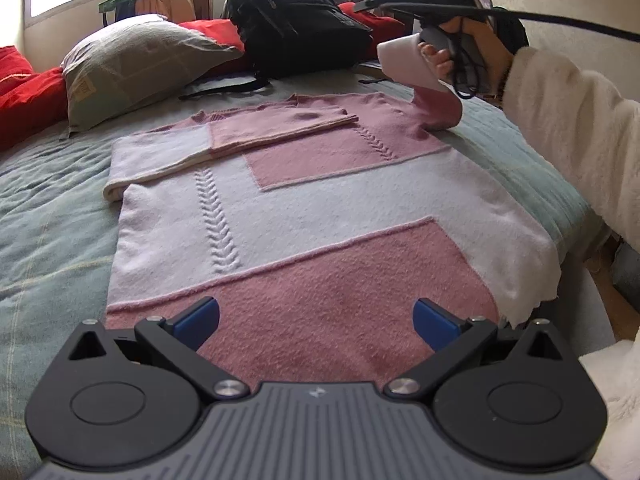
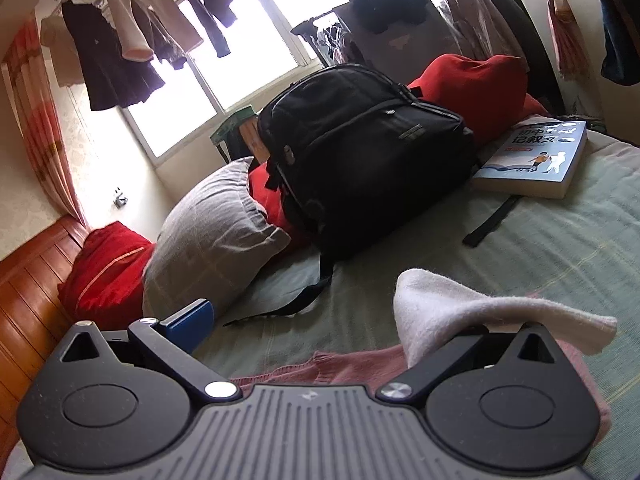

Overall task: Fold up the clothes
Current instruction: 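Lift the held white sleeve off the bedspread with the right gripper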

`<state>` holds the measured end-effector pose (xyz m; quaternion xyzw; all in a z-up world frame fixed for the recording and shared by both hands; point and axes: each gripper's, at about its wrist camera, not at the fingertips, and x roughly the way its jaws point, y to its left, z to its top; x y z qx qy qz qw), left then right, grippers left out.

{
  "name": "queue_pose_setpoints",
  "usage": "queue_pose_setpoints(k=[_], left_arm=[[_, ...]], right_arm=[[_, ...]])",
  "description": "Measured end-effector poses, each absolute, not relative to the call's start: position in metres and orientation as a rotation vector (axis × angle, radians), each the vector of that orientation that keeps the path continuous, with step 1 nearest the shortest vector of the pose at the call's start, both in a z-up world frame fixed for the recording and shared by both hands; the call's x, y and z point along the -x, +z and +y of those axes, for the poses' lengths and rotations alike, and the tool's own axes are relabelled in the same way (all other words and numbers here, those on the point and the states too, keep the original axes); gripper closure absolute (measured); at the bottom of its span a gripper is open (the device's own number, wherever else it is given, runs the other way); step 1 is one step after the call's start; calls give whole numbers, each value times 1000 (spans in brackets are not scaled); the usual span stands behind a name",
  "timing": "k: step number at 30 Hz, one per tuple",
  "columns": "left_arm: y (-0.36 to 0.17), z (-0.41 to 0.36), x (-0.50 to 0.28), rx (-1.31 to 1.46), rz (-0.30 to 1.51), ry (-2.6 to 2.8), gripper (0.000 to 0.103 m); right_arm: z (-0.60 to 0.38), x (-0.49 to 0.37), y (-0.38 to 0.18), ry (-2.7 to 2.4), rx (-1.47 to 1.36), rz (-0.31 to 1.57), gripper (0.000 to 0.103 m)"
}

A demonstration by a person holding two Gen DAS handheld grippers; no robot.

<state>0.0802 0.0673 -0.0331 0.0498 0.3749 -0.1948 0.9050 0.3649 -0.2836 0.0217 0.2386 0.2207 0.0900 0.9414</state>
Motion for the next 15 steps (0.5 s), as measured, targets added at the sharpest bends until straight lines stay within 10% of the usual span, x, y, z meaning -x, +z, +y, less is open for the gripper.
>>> queue_pose_setpoints(k=[15], left_arm=[[-36, 80, -78, -103, 802, -362, 1]], right_arm=[[-203, -382, 12, 254, -492, 482, 0]])
